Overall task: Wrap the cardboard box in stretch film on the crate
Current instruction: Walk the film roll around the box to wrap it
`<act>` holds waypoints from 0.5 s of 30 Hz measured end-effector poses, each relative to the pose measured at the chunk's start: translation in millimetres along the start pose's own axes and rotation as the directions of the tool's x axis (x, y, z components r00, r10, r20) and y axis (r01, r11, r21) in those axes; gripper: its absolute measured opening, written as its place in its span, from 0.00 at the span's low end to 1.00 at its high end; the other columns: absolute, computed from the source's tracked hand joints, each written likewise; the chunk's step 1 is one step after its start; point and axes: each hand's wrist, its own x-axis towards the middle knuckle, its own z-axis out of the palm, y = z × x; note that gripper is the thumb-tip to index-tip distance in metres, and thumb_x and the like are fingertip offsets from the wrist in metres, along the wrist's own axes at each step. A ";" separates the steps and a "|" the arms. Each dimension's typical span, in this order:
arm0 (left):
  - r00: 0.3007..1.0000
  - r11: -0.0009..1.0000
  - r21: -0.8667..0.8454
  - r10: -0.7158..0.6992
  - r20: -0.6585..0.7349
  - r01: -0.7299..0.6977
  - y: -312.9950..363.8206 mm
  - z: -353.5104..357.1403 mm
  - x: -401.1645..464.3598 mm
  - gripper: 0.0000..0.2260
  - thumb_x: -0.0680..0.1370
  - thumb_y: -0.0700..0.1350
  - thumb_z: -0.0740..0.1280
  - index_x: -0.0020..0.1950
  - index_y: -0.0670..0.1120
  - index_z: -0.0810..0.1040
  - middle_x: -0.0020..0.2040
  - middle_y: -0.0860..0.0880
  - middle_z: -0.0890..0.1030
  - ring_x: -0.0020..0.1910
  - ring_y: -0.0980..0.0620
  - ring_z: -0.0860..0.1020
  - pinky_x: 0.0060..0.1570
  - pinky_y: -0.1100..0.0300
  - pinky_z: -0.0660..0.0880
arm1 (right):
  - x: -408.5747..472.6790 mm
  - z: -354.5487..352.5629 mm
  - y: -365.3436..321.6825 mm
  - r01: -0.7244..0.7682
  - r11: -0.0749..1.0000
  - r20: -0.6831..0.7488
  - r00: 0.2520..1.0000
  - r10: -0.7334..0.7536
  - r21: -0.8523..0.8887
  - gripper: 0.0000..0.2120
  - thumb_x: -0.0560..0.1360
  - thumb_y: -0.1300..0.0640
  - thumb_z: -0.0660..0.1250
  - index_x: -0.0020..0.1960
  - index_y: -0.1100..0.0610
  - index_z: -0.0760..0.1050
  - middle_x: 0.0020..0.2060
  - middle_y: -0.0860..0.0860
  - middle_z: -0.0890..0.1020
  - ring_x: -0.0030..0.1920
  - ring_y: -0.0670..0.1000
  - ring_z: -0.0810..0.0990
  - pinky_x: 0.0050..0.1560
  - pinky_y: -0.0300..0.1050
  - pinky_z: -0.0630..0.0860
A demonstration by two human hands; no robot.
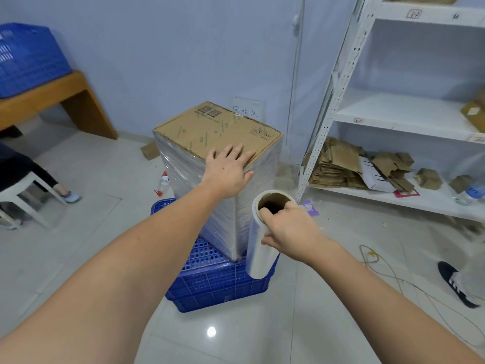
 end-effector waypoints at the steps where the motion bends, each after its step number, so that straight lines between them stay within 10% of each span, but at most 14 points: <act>1: 1.000 1.000 -0.005 0.002 0.002 -0.002 -0.4 -0.4 -0.5 0.27 0.84 0.65 0.49 0.83 0.61 0.51 0.85 0.52 0.52 0.83 0.46 0.52 0.78 0.36 0.51 | 0.6 -3.0 -2.0 -0.026 1.000 0.006 1.000 0.026 0.011 0.16 0.75 0.44 0.65 0.52 0.54 0.65 0.37 0.51 0.81 0.39 0.56 0.78 0.48 0.48 0.63; 10: 0.987 0.992 0.002 0.123 0.102 -0.124 -13.8 -10.2 4.2 0.36 0.80 0.70 0.52 0.84 0.58 0.48 0.85 0.47 0.48 0.83 0.42 0.51 0.77 0.35 0.52 | 1.2 -14.1 -41.1 -0.429 0.903 0.035 0.903 0.428 0.014 0.09 0.72 0.53 0.62 0.46 0.52 0.62 0.35 0.49 0.78 0.38 0.55 0.76 0.50 0.46 0.70; 15: 0.928 0.921 0.147 0.339 0.154 -0.361 -52.6 -25.5 11.8 0.47 0.71 0.81 0.53 0.84 0.59 0.46 0.85 0.49 0.52 0.79 0.40 0.60 0.69 0.37 0.63 | 19.4 -8.8 -58.1 -0.621 0.783 0.031 0.784 0.620 0.047 0.25 0.76 0.30 0.54 0.43 0.53 0.67 0.26 0.47 0.73 0.35 0.53 0.76 0.55 0.47 0.67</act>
